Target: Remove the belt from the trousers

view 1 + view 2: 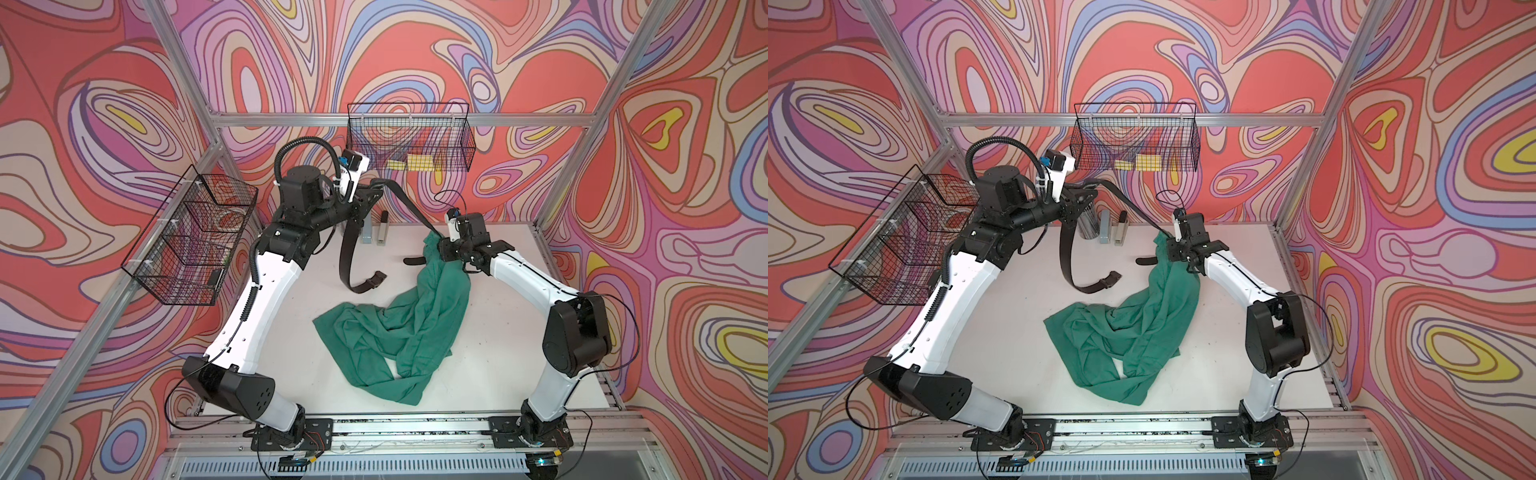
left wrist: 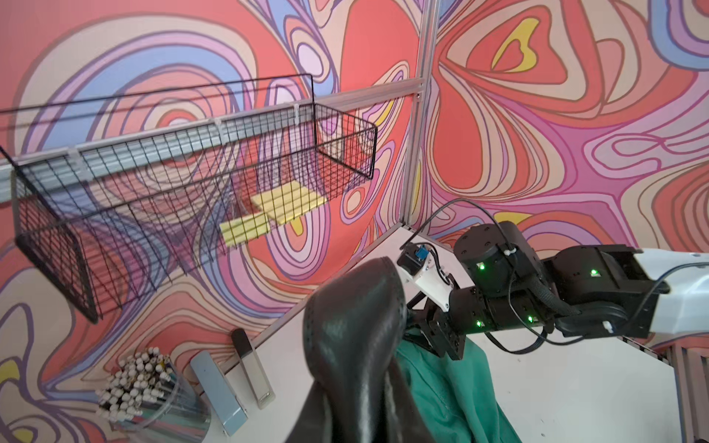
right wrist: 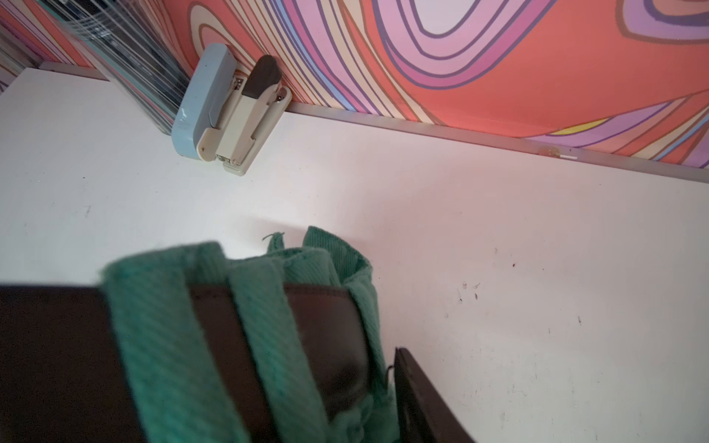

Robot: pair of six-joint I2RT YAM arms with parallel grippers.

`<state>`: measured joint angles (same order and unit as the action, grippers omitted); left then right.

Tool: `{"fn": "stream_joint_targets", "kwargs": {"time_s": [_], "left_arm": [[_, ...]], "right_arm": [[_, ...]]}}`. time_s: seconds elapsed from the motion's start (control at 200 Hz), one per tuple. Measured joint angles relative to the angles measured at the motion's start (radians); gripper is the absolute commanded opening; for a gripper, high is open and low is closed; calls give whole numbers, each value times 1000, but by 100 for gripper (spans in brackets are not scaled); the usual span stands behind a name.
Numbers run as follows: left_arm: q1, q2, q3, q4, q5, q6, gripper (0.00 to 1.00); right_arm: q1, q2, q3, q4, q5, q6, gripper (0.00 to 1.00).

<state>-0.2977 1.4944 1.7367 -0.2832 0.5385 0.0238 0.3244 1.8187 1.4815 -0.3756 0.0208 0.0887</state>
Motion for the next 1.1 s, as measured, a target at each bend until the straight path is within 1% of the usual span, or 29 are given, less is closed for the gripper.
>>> {"fn": "stream_joint_targets", "kwargs": {"time_s": [0.11, 0.28, 0.501, 0.566, 0.636, 0.776, 0.851, 0.972, 1.097], "left_arm": [[40, -21, -70, 50, 19, -80, 0], [115, -21, -83, 116, 66, -217, 0], [141, -21, -86, 225, 102, -366, 0], [157, -19, -66, 269, 104, -404, 0], [176, -4, 2, 312, 109, -441, 0], [209, 6, 161, 464, 91, -481, 0], [219, -15, 213, 542, 80, -484, 0], [219, -67, 210, 600, 78, -479, 0], [219, -93, 138, 608, 78, -457, 0]], "right_arm": [[-10, 27, 9, -3, -14, 18, 49], [-16, 40, 39, 11, -58, 53, 50], [-19, 58, 78, 23, -74, 78, 52], [-34, 76, 82, 10, -69, 83, 52], [-59, 106, 85, -19, -50, 90, 53], [-124, 179, 82, -120, 47, 95, 55], [-153, 204, 76, -169, 88, 96, 55], [-167, 206, 77, -203, 127, 93, 55], [-171, 206, 88, -222, 144, 83, 54]]}}
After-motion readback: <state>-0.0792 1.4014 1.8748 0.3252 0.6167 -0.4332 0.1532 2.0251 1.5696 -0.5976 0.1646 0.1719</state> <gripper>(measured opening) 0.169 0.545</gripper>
